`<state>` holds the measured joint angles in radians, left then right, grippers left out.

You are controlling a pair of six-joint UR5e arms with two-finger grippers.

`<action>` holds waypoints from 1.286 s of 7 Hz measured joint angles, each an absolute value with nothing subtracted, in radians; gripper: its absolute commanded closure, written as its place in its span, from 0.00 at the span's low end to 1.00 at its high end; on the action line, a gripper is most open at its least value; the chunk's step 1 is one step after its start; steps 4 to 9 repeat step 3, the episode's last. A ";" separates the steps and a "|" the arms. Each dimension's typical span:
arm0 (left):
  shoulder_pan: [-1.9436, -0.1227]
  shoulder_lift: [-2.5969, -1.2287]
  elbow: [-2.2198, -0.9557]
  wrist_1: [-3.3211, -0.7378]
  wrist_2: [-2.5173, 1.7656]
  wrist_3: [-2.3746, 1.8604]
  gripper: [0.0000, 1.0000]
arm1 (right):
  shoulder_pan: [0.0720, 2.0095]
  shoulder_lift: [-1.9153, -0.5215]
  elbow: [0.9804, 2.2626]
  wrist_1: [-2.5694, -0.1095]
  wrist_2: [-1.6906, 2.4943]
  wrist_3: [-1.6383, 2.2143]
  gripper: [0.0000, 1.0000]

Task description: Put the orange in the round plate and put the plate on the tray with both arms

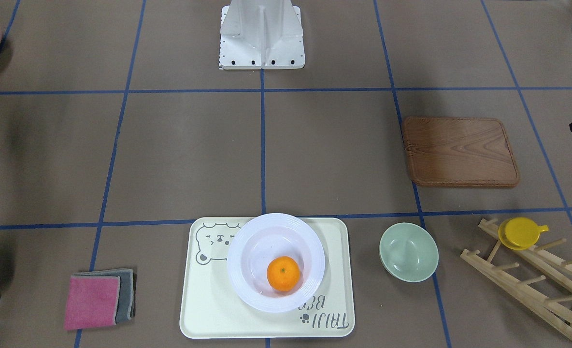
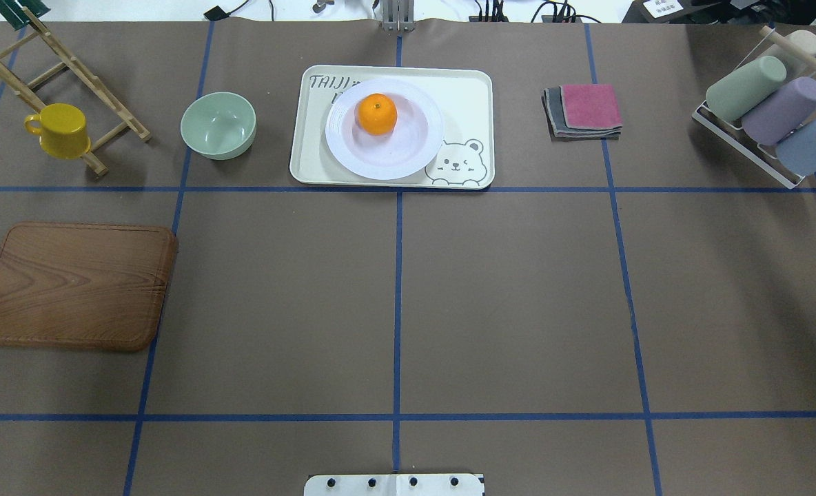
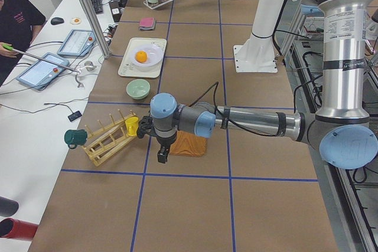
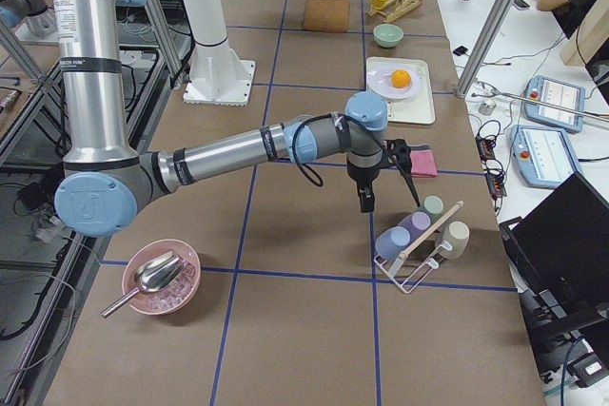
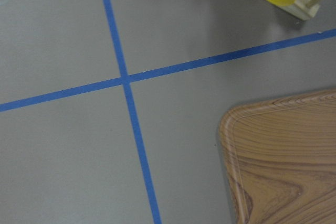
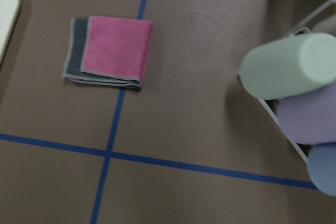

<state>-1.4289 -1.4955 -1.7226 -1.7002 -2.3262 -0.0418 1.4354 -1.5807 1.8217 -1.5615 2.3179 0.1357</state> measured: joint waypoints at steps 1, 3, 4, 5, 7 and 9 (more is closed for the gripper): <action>-1.438 -1.496 -1.723 -1.682 -2.326 -0.038 0.01 | 1.452 -1.645 1.815 -1.561 2.315 0.102 0.00; -1.444 -1.496 -1.724 -1.663 -2.325 -0.039 0.01 | 1.462 -1.707 1.805 -1.556 2.310 0.087 0.00; -1.444 -1.496 -1.724 -1.663 -2.325 -0.039 0.01 | 1.462 -1.707 1.805 -1.556 2.310 0.087 0.00; -1.444 -1.496 -1.724 -1.663 -2.325 -0.039 0.01 | 1.462 -1.707 1.805 -1.556 2.310 0.087 0.00; -1.444 -1.496 -1.724 -1.663 -2.325 -0.039 0.01 | 1.462 -1.707 1.805 -1.556 2.310 0.087 0.00; -1.444 -1.496 -1.724 -1.663 -2.325 -0.039 0.01 | 1.462 -1.707 1.805 -1.556 2.310 0.087 0.00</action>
